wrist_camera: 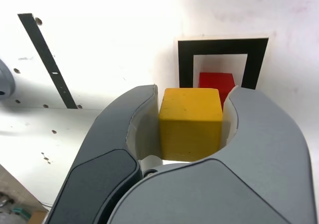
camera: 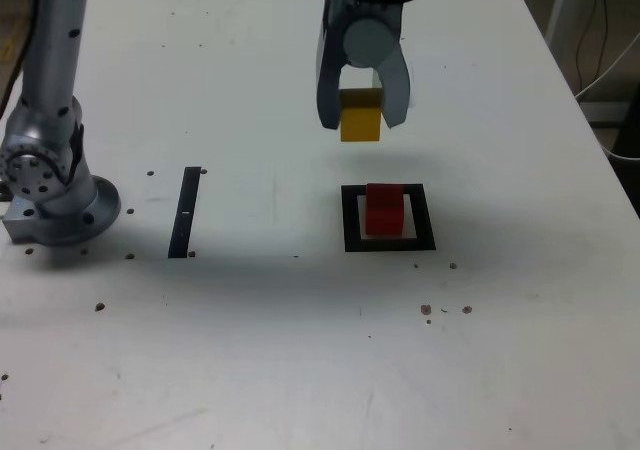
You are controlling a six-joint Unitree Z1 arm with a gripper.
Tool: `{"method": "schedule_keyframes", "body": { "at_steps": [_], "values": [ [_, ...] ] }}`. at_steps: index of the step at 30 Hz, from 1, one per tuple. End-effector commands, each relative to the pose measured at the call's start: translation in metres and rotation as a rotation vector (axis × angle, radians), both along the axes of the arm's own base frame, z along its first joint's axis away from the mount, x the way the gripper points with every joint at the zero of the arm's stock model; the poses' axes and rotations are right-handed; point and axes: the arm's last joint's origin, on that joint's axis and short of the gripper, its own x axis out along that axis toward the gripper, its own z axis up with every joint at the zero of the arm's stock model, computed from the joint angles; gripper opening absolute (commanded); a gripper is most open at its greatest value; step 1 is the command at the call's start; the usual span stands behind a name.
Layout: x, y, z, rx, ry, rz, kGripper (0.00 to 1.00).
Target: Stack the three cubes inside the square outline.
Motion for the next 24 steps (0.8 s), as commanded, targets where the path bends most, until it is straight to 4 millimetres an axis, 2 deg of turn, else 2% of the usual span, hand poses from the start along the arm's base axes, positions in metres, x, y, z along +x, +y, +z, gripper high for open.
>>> {"method": "schedule_keyframes", "body": {
  "at_steps": [1,24],
  "values": [
    [-0.001,-0.005,0.001,-0.001,-0.022,-0.007,0.31],
    [0.008,-0.047,-0.028,0.013,-0.056,-0.099,0.31]
  ]
}}
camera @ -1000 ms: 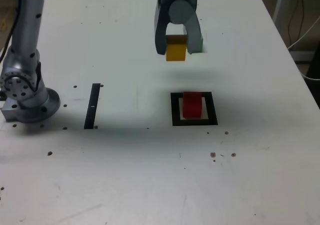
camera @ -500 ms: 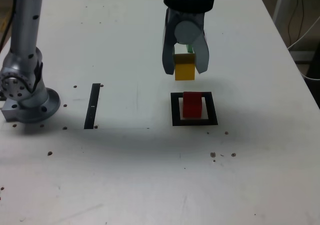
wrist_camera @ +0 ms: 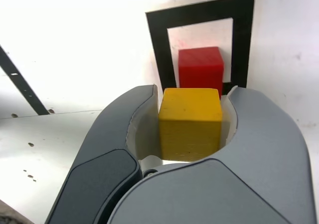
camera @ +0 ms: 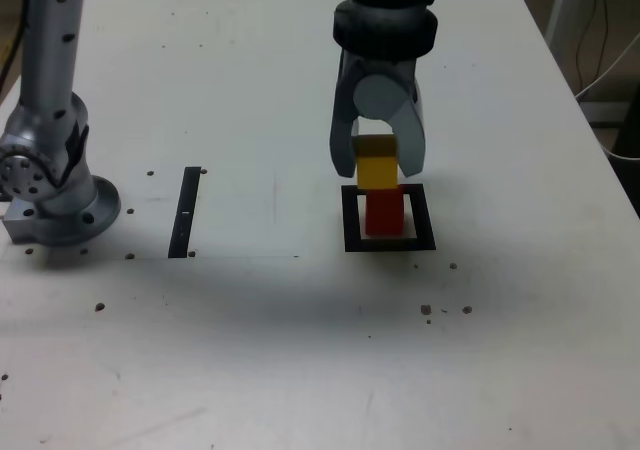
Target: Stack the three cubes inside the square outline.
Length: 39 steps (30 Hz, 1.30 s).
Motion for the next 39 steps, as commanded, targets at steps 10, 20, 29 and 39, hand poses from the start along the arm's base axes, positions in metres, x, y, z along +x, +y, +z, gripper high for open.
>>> {"method": "schedule_keyframes", "body": {
  "at_steps": [10,20,29,39],
  "values": [
    [0.009,-0.003,-0.015,0.003,0.024,-0.006,0.31],
    [0.013,-0.003,-0.02,0.005,0.024,-0.006,0.31],
    [0.014,-0.001,-0.026,0.006,0.029,0.0,0.42],
    [0.012,0.004,-0.033,-0.001,0.045,0.009,0.81]
  ]
}}
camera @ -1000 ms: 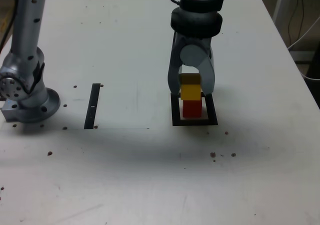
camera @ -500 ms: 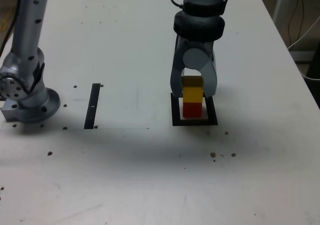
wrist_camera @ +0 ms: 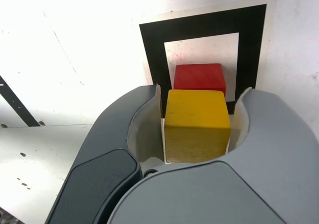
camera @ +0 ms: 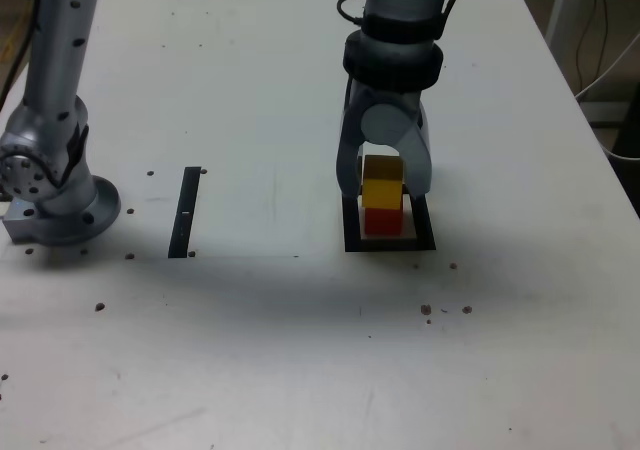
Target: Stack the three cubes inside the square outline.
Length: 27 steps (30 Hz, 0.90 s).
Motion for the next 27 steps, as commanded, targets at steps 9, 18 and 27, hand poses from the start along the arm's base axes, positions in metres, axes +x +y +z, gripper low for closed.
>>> {"method": "schedule_keyframes", "body": {
  "at_steps": [9,18,27],
  "values": [
    [-0.003,0.001,0.002,-0.001,-0.008,0.0,0.99],
    [-0.015,0.003,0.025,0.029,-0.057,0.0,0.99],
    [-0.022,0.005,0.047,0.063,-0.092,-0.001,0.99]
  ]
}}
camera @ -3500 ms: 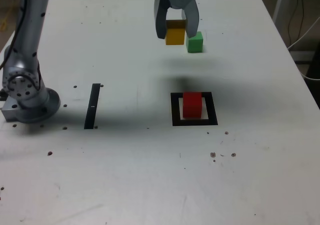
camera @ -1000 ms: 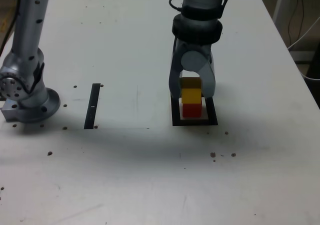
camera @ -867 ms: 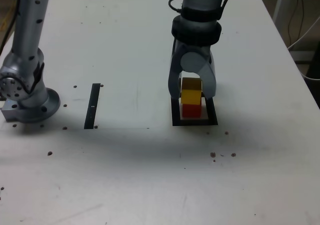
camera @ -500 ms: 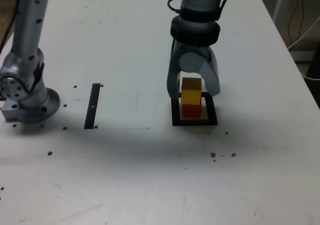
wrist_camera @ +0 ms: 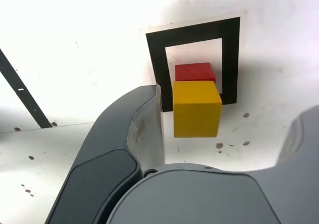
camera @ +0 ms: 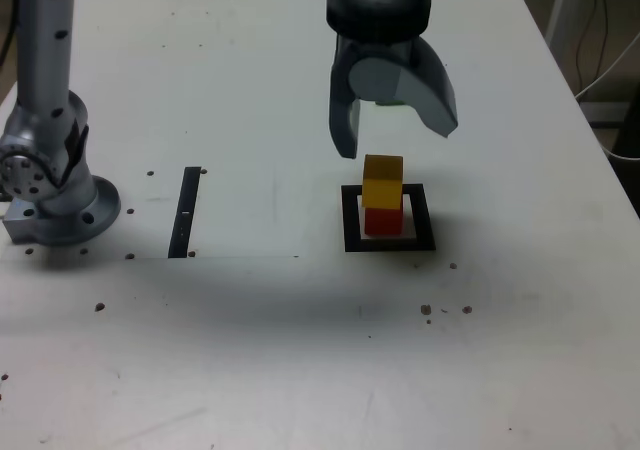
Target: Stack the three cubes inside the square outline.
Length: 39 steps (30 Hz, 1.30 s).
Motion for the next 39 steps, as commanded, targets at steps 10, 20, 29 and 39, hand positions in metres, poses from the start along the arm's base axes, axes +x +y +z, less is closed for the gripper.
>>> {"method": "schedule_keyframes", "body": {
  "at_steps": [10,20,29,39],
  "values": [
    [-0.003,0.017,0.002,0.015,0.013,0.034,1.0],
    [-0.005,0.083,-0.001,0.031,0.035,0.097,1.0],
    [0.004,0.134,-0.006,0.023,0.045,0.126,1.0],
    [0.026,0.187,-0.02,0.01,0.072,0.116,0.99]
  ]
}}
